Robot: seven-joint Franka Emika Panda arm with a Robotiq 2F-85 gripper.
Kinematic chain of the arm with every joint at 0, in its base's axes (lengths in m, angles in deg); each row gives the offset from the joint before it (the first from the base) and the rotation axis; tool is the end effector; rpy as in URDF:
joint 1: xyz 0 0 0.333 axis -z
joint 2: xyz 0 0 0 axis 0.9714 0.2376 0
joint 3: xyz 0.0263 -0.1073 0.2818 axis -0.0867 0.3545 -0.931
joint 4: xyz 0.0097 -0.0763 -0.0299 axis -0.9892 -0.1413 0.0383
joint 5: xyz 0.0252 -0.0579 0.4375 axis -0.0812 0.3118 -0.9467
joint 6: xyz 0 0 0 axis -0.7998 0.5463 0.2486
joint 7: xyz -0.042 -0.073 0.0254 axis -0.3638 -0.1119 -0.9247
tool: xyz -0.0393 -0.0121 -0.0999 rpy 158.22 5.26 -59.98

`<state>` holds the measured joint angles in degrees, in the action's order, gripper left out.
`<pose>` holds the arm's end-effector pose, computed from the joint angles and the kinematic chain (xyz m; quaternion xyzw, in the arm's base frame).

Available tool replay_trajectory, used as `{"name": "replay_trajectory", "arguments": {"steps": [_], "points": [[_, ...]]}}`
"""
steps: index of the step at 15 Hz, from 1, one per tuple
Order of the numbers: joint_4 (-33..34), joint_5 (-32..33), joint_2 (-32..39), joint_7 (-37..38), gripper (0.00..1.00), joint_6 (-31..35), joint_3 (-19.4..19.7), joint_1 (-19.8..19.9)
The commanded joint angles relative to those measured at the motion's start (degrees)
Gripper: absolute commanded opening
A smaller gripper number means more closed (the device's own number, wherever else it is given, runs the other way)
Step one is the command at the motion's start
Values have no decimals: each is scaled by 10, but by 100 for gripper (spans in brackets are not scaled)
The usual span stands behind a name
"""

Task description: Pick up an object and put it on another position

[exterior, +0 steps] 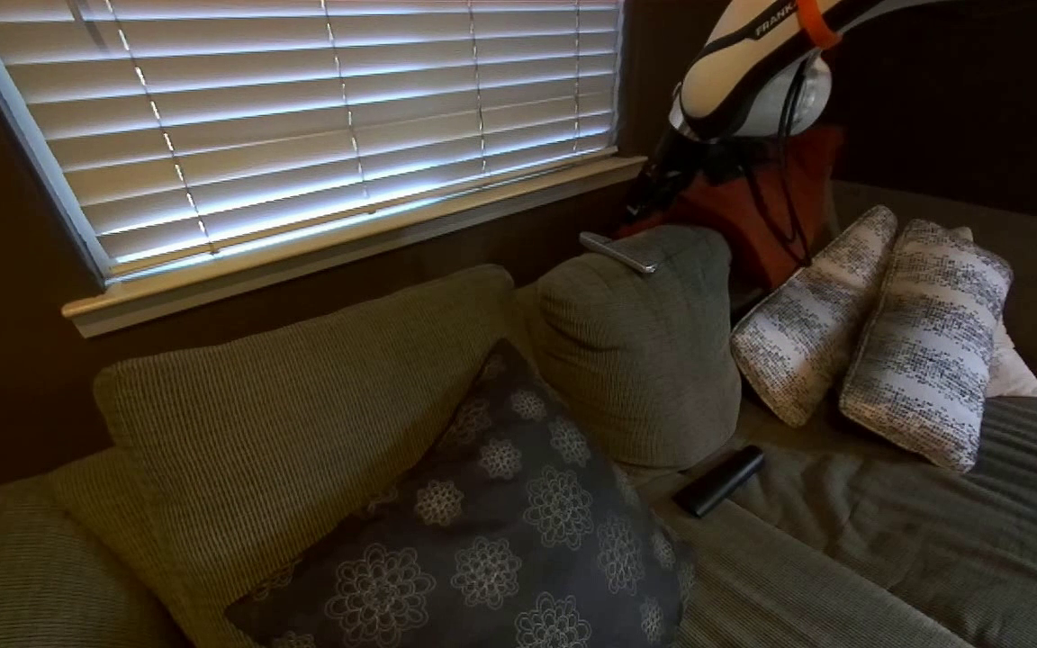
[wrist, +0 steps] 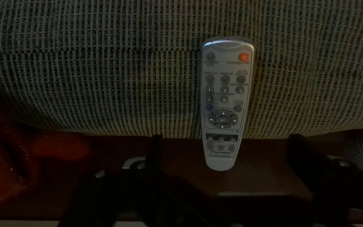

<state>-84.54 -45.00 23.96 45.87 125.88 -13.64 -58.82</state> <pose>0.7819 -0.1590 0.2397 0.9679 0.0234 0.2500 0.0106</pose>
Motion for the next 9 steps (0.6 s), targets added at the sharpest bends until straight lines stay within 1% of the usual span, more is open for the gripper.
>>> {"name": "replay_trajectory", "arguments": {"steps": [1,4,6,7,9], "points": [[-138,-26,-83,-9,100,82,-7,10],[-217,-29,-130,-4,100,141,-13,15],[-272,-30,-167,4,100,164,-15,17],[-299,-27,-189,10,100,165,-10,15],[-354,-21,-239,54,100,154,28,-14]]}}
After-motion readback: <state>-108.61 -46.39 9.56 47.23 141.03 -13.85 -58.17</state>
